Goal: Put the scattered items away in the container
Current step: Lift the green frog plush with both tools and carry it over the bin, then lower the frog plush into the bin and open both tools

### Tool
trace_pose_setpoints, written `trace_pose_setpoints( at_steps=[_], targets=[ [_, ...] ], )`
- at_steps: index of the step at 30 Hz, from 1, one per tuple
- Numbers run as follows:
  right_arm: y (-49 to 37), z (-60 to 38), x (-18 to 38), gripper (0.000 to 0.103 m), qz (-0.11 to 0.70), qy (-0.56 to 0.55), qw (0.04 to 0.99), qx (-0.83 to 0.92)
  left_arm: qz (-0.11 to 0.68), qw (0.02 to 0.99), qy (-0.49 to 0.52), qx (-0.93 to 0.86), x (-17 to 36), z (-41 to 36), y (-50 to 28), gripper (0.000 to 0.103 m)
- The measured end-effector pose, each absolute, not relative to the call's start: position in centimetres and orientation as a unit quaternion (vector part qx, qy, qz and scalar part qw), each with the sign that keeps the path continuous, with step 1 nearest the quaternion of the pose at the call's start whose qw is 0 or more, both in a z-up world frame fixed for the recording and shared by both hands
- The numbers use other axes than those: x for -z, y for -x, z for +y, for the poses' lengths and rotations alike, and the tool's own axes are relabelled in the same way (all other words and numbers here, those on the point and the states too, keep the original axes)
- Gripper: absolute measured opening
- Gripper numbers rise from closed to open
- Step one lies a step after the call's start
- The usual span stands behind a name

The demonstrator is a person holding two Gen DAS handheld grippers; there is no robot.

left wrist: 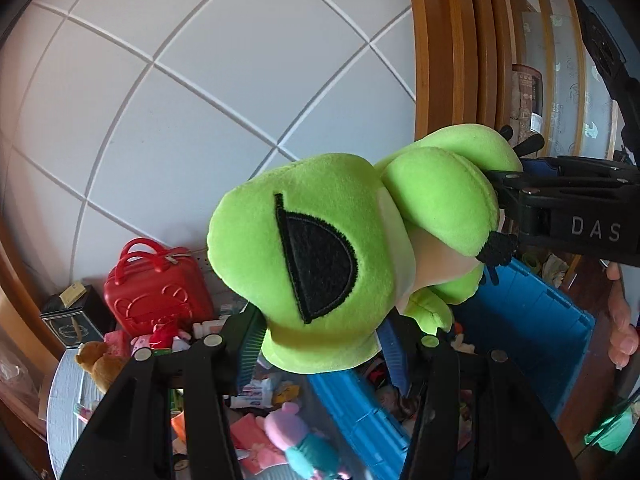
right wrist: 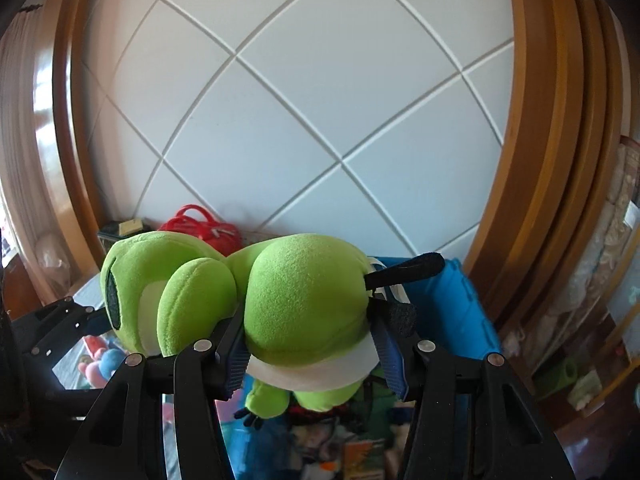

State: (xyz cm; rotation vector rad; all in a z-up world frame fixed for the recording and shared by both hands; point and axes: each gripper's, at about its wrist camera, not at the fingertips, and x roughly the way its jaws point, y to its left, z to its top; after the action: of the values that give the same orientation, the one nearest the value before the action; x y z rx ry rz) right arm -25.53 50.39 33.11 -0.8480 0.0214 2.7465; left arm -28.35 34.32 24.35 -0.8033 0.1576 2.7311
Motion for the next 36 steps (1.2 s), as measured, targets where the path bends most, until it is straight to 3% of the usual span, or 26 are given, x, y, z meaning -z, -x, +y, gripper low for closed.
trace_pose_setpoints(
  at_steps=[6,18,30,36],
  targets=[
    [28.5,60.6,-31.1,0.054,0.002,0.342,0.123,-0.932,0.031,0.130,0.367,-0.921,-21.8,42.8,34.6,0.052],
    [39.6,70.9,-16.9,0.052,0.051,0.451,0.079,-0.888,0.037,0.059,0.553,-0.831,-8.9,48.4,48.3,0.052],
    [45.6,73.3,-1.7,0.049,0.058,0.580,0.078,-0.809,0.082,0.024,0.694,-0.715,5.5,49.5,52.9,0.051],
    [46.2,74.5,2.0,0.049,0.068,0.603,0.091,-0.790,0.075,0.012,0.714,-0.696,7.1,49.1,52.8,0.051]
  ],
)
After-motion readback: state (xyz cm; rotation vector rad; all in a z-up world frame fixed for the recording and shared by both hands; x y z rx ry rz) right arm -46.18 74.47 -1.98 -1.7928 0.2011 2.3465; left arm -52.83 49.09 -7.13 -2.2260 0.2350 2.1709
